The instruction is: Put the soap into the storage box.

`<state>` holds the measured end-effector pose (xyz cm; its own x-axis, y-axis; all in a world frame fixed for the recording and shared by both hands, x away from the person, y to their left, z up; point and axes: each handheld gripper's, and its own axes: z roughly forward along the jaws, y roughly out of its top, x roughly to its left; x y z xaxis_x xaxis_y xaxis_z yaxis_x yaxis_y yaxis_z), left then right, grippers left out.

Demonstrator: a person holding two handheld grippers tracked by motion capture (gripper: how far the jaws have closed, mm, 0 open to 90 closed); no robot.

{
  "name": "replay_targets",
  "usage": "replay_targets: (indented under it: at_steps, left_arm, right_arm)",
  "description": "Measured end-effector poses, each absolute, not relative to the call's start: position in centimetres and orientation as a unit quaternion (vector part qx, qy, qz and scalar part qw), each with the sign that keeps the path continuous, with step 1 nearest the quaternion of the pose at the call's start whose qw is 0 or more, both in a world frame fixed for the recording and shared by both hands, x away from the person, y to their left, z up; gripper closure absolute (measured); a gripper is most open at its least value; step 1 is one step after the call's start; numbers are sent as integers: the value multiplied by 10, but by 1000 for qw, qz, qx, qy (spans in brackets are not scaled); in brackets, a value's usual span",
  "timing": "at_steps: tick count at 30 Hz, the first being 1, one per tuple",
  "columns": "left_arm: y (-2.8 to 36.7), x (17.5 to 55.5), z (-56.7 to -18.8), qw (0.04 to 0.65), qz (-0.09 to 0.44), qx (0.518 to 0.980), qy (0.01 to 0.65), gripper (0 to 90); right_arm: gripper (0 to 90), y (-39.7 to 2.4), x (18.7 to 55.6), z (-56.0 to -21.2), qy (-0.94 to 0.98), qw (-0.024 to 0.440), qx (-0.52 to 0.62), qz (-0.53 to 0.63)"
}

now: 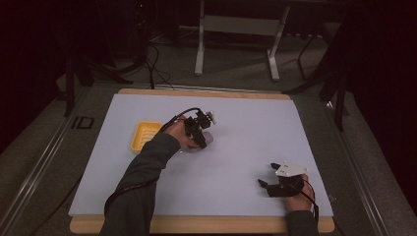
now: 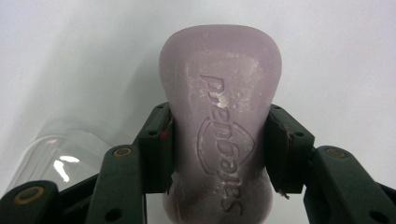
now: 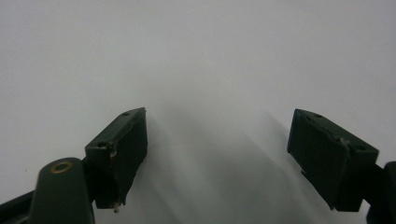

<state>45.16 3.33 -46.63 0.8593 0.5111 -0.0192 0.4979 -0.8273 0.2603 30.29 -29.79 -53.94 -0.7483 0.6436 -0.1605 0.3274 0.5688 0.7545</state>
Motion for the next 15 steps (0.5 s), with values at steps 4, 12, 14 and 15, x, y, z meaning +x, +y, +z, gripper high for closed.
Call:
replay_targets:
  at_steps: [4,12,14,15]
  left_arm:
    - [36,449,-460,126,32,955,268,500]
    - [45,447,-455,123,38,949,288,499]
    - [48,447,-456,124,40,948,292,499]
    - [50,447,-456,122,37,948,293,499]
  right_arm:
    - [197,-298,303,-539,859,215,283,368]
    - [199,-298,302,-539,859,214,283,369]
    - [199,-298,302,-539,859,214,283,369]
    - [199,-298,303,-539,859,214,283,369]
